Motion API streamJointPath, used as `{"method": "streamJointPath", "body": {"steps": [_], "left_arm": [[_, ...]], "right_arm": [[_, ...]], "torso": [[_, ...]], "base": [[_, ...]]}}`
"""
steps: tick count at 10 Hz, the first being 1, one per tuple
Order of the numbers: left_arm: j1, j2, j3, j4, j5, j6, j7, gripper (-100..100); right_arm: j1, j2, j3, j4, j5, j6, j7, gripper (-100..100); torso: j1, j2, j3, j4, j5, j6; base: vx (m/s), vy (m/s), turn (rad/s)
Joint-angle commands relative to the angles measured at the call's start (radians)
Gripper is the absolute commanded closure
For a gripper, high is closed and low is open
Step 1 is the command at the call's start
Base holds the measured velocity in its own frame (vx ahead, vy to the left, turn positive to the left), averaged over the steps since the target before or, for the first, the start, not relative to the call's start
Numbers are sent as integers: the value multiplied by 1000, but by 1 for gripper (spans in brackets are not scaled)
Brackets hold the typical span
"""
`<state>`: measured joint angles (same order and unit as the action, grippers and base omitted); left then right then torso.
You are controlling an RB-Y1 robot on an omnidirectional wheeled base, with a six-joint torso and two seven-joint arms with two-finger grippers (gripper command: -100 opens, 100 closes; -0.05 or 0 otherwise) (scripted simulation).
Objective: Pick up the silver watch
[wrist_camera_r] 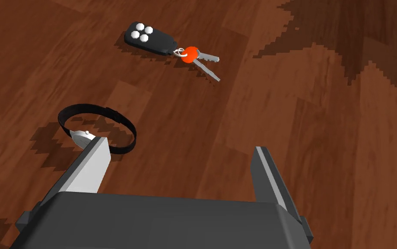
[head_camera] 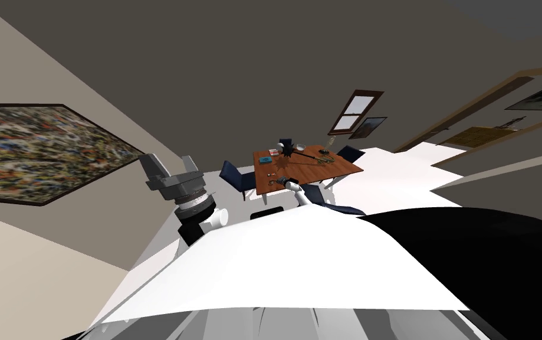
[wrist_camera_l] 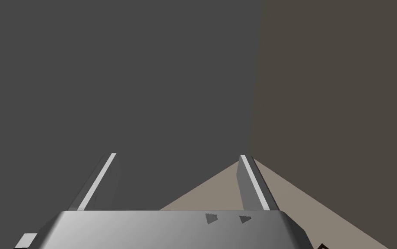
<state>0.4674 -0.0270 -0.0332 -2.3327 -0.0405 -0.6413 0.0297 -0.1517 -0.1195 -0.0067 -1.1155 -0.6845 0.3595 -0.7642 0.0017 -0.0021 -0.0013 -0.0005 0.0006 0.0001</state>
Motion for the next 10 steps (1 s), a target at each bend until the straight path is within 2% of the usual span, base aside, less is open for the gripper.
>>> {"method": "streamJointPath", "body": {"steps": [1,8,9,10], "left_arm": [[0,0,0,0,0,0,0,0],[0,0,0,0,0,0,0,0],[0,0,0,0,0,0,0,0],[0,0,0,0,0,0,0,0]], "right_arm": [[-11,8,-3,31,-19,45,-38,-100],[-53,45,-4,153,-76,129,-118,-100],[-60,44,-4,153,-70,116,-111,-100],[-61,44,-4,157,-72,117,-112,0]], "torso": [[0,0,0,0,0,0],[-1,1,0,0,0,0],[-1,1,0,0,0,0],[-2,1,1,0,0,0]], "base": [[31,35,-32],[19,22,-18],[8,8,-1],[0,0,0]]}}
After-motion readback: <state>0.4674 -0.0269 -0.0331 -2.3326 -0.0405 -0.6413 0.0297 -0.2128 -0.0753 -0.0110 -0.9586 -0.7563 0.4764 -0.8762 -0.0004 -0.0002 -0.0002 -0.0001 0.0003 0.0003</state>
